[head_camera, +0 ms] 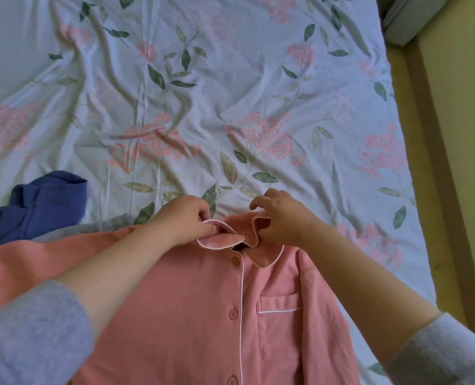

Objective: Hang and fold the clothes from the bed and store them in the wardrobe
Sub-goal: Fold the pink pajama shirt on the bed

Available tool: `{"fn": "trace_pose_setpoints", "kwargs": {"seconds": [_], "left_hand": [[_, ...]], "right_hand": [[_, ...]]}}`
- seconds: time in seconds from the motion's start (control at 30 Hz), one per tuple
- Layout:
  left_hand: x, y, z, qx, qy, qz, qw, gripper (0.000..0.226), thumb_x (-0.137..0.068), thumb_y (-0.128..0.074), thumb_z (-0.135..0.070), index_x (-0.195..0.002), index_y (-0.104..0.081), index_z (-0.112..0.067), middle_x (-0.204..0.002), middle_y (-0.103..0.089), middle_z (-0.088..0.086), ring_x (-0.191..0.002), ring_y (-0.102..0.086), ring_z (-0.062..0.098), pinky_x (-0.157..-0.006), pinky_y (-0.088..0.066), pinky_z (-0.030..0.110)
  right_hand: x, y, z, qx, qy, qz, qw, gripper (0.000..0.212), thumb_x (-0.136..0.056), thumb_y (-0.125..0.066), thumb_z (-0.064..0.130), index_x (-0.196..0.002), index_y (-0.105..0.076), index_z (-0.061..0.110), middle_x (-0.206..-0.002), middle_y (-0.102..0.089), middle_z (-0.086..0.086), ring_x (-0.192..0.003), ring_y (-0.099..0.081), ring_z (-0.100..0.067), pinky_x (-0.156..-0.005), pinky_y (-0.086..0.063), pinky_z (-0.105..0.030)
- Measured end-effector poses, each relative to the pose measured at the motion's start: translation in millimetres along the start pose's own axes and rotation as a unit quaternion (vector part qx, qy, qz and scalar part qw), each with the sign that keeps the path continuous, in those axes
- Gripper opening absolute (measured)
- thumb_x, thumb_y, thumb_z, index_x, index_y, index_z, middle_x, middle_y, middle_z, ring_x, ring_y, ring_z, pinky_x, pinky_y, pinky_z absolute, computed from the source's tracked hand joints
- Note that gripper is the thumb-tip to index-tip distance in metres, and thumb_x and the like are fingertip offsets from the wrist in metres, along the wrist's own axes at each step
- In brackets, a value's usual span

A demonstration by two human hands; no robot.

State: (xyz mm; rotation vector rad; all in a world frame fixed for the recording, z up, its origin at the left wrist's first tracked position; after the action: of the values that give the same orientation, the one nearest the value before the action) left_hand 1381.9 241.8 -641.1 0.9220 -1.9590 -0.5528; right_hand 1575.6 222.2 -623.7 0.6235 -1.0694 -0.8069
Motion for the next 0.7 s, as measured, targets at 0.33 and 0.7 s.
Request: {"fn": "trace_pose_setpoints", "kwargs": {"seconds": [0.33, 0.7], "left_hand": [[-18.5, 29.3, 9.5, 0.219, 0.08, -0.165, 0.958, 0.017, -0.093, -0.052, -0.021, -0.079, -0.053, -0.011, -0.049, -0.065, 0.002, -0.045, -0.066, 0.014, -0.045, -0.048, 0.018], [3.0, -38.0, 16.5, 0.299, 0.117, -0.097, 0.942, 0.021, -0.092, -0.057, -0.024, -0.076, -0.065, -0.011, -0.07, -0.067, 0.014, -0.073, -0.068, 0.035, -0.074, -0.058, 0.047]], "right_hand": [[0.6, 30.5, -44.8, -0.26, -0.207, -0.235, 0.913, 0.032, -0.085, -0.055, 0.022, -0.06, -0.043, 0.008, -0.059, -0.05, -0.01, -0.062, -0.056, -0.033, -0.058, -0.047, -0.036], [27.4, -43.9, -37.6, -0.536, -0.241, -0.144, 0.796, 0.015, -0.084, -0.054, 0.007, -0.075, -0.066, 0.01, -0.064, -0.065, -0.002, -0.055, -0.064, -0.016, -0.049, -0.05, -0.023]]}}
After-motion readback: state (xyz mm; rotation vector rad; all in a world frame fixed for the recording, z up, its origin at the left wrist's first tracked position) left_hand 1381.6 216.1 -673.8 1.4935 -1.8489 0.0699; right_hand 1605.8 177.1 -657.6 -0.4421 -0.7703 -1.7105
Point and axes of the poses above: each hand's wrist, its own x-axis away from the middle knuckle, its own y-axis out of the back of the hand, z = x × y, the point moved 6 cm from there along -x, towards the middle knuckle
